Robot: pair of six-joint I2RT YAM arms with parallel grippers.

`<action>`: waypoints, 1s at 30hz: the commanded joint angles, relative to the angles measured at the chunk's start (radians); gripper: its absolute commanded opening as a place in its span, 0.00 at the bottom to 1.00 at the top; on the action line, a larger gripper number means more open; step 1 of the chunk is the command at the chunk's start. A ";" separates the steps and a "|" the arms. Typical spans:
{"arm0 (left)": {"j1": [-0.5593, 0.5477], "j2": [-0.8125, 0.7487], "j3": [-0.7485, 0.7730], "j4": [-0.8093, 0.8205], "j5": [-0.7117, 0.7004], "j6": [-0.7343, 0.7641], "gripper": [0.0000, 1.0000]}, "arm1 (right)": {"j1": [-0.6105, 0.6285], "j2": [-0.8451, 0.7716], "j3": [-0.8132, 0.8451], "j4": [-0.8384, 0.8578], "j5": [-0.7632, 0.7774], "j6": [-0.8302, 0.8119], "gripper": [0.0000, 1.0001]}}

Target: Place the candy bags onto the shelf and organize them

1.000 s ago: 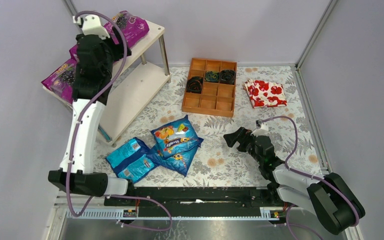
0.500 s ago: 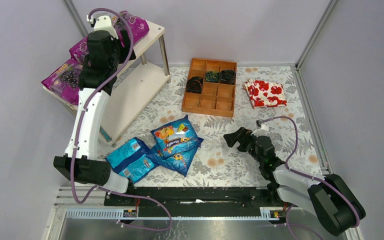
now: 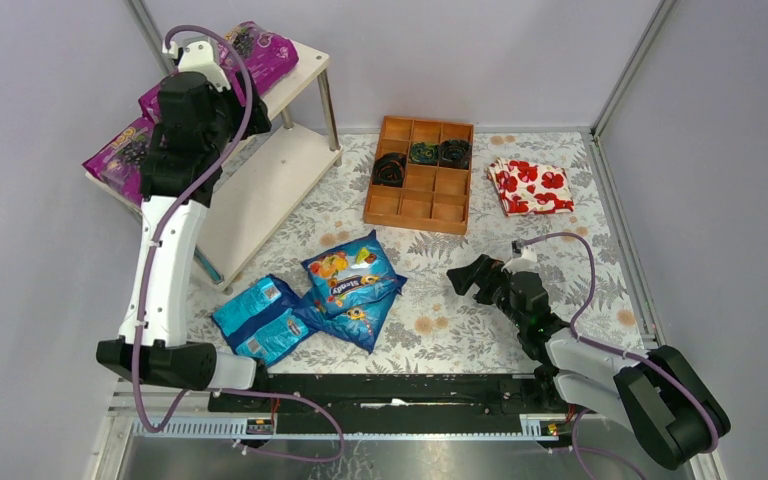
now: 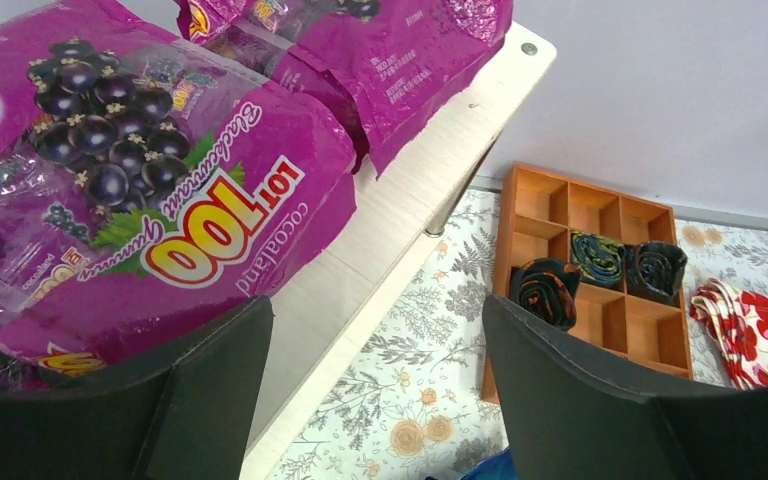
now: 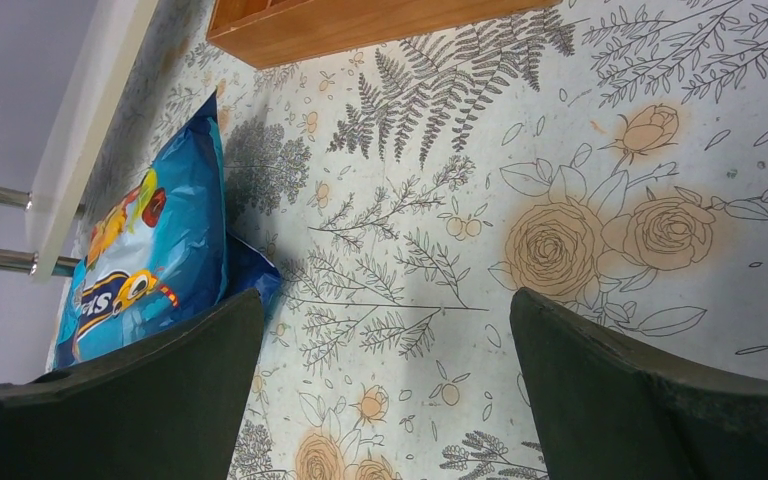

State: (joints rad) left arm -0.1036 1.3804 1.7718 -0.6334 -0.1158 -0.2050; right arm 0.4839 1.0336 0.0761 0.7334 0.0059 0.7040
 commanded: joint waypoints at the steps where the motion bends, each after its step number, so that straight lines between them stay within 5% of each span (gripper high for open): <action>1: 0.002 -0.042 0.011 -0.017 0.032 -0.022 0.81 | -0.002 0.014 0.017 0.041 -0.004 -0.003 1.00; 7: 0.002 -0.058 0.013 -0.005 0.028 -0.049 0.78 | -0.003 0.019 0.019 0.041 -0.004 -0.003 1.00; 17: 0.002 -0.241 -0.121 0.119 -0.237 -0.061 0.60 | -0.002 0.025 0.021 0.044 -0.029 -0.004 1.00; 30: 0.027 -0.097 0.017 -0.063 -0.310 -0.139 0.74 | -0.002 0.013 0.015 0.041 -0.028 -0.004 1.00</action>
State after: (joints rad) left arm -0.0959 1.2476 1.7775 -0.6426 -0.4076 -0.3138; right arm 0.4839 1.0542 0.0765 0.7334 -0.0189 0.7044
